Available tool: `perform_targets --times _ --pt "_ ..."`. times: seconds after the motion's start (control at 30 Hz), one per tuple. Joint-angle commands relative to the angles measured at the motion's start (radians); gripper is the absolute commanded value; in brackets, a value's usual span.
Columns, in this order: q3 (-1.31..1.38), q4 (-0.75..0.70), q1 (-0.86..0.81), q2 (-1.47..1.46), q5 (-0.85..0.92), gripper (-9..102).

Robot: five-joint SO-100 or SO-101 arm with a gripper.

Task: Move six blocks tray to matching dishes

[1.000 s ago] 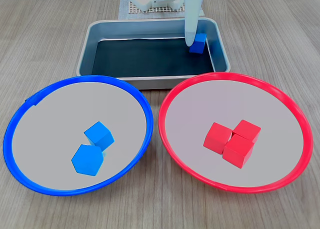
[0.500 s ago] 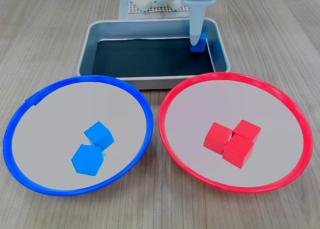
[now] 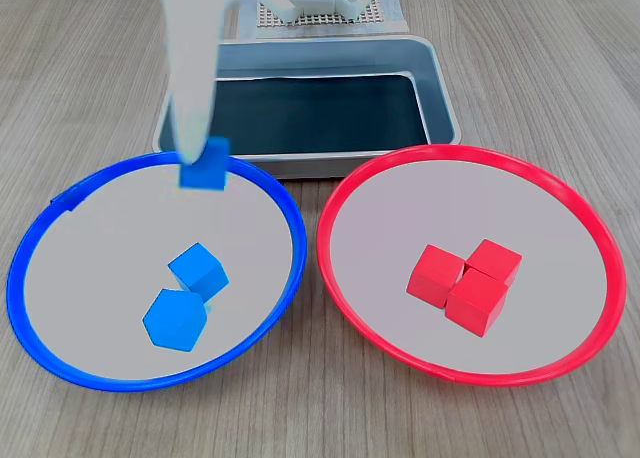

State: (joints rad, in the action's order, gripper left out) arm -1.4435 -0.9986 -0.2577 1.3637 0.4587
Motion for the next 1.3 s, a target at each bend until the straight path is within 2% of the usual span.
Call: perform_targets --times 0.0,0.03,0.13,0.23,0.3,0.43,0.53,0.77,0.83,0.87,0.9,1.03,1.27 --pt "0.078 0.077 -0.023 -0.075 0.169 8" --pt "0.086 0.083 -0.026 -0.094 0.187 16" --pt "0.092 0.112 -0.028 -0.106 0.175 22" --pt "0.072 0.117 -0.015 -0.046 0.135 9" --pt "0.021 0.126 -0.003 0.051 0.044 0" --pt "-0.172 0.187 0.044 0.337 -0.318 0" --pt "-0.488 0.209 0.132 0.681 -0.459 0" --pt "-1.190 0.069 0.250 1.491 -0.449 0" --pt "-1.307 -0.041 0.239 1.704 -0.413 0" --pt "-1.391 -0.141 0.221 1.871 -0.391 0" --pt "-1.440 -0.161 0.210 1.934 -0.388 0" --pt "-1.534 -0.137 0.161 1.963 -0.390 0" --pt "-1.534 -0.137 0.152 1.963 -0.393 0"
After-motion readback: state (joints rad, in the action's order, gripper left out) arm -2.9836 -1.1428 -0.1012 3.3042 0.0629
